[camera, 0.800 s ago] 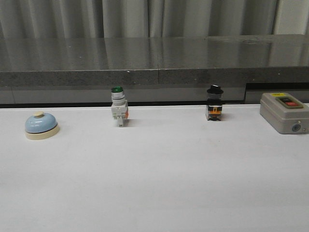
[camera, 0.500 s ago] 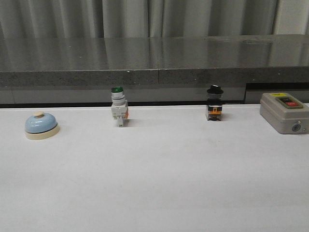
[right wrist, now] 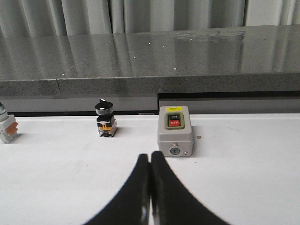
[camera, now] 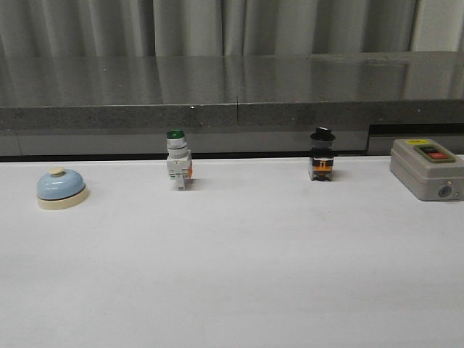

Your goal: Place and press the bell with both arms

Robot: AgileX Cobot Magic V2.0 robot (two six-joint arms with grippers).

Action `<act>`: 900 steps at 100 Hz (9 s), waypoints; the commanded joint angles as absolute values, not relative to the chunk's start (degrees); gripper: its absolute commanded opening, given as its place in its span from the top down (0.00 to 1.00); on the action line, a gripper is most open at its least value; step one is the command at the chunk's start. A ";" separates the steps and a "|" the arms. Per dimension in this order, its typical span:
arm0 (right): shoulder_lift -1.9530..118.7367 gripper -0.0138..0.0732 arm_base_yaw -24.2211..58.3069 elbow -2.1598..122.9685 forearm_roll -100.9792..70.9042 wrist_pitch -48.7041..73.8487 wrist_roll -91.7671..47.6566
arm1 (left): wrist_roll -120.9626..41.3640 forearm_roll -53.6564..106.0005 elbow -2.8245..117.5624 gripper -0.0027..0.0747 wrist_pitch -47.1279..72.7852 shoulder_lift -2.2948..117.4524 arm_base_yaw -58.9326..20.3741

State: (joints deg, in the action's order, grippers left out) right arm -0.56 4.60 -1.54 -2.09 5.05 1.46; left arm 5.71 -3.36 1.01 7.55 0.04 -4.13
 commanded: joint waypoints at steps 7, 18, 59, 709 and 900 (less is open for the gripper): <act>-1.68 0.91 4.60 -0.72 -2.02 0.34 1.23 | 6.05 -2.12 9.87 0.99 9.01 6.24 -3.99; -1.68 0.91 4.60 -0.72 -2.02 0.34 1.23 | 6.05 -2.12 16.78 0.99 12.93 13.10 -3.99; -1.68 0.91 4.60 -0.72 -2.02 0.34 1.23 | 6.05 -1.58 41.33 0.99 30.56 42.91 -3.99; -1.68 0.91 4.60 -0.72 -2.02 0.34 1.23 | 4.72 0.00 36.50 0.99 26.21 30.11 -4.68; -1.68 0.91 4.60 -0.72 -2.02 0.34 1.23 | 4.72 -2.59 -2.36 0.99 -1.04 -1.88 -4.68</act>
